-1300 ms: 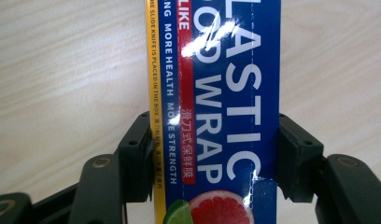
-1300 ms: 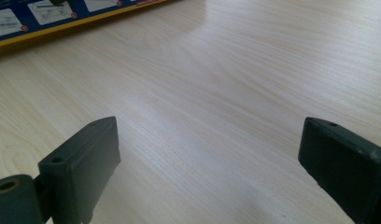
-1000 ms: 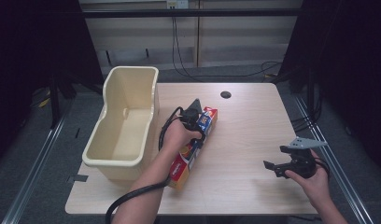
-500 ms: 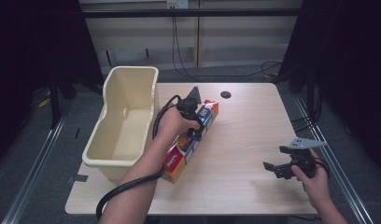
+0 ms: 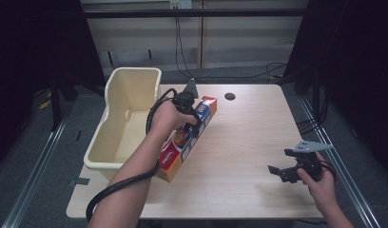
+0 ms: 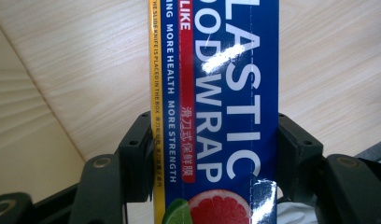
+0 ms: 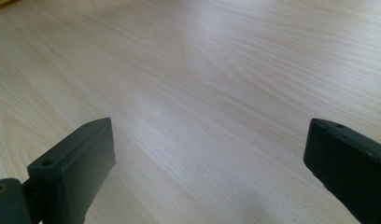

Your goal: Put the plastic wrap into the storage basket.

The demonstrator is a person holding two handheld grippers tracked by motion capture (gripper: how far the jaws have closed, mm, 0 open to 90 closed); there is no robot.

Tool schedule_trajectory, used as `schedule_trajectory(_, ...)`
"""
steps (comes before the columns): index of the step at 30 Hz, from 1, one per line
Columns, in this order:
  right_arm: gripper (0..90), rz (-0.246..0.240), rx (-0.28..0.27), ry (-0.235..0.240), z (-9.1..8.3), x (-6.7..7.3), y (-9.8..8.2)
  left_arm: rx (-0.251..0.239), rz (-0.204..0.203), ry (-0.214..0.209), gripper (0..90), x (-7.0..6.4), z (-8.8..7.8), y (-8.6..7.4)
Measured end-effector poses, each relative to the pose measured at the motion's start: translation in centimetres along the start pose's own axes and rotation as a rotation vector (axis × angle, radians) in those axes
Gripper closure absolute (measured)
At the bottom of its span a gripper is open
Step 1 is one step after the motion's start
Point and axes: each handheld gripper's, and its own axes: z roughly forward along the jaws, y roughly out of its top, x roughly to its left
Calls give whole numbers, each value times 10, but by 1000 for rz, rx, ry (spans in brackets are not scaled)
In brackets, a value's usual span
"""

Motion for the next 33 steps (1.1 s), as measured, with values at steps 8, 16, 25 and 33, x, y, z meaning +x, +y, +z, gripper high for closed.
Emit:
schedule_trajectory(8, 18, -2, 8, -5, 0, 1, 0, -16, -15, -2, 408, 4, -21, -3)
schedule_trajectory(16, 18, -9, 10, 0, 1, 2, 1, -12, -28, 6, 408, 8, -32, -4)
schedule_trajectory(25, 19, -6, 15, 1, 0, 2, 0, -12, -34, 7, 408, 12, -47, -5)
schedule_trajectory(33, 18, -17, 11, -11, 0, 3, 1, -17, -54, 3, 408, 19, -61, -8)
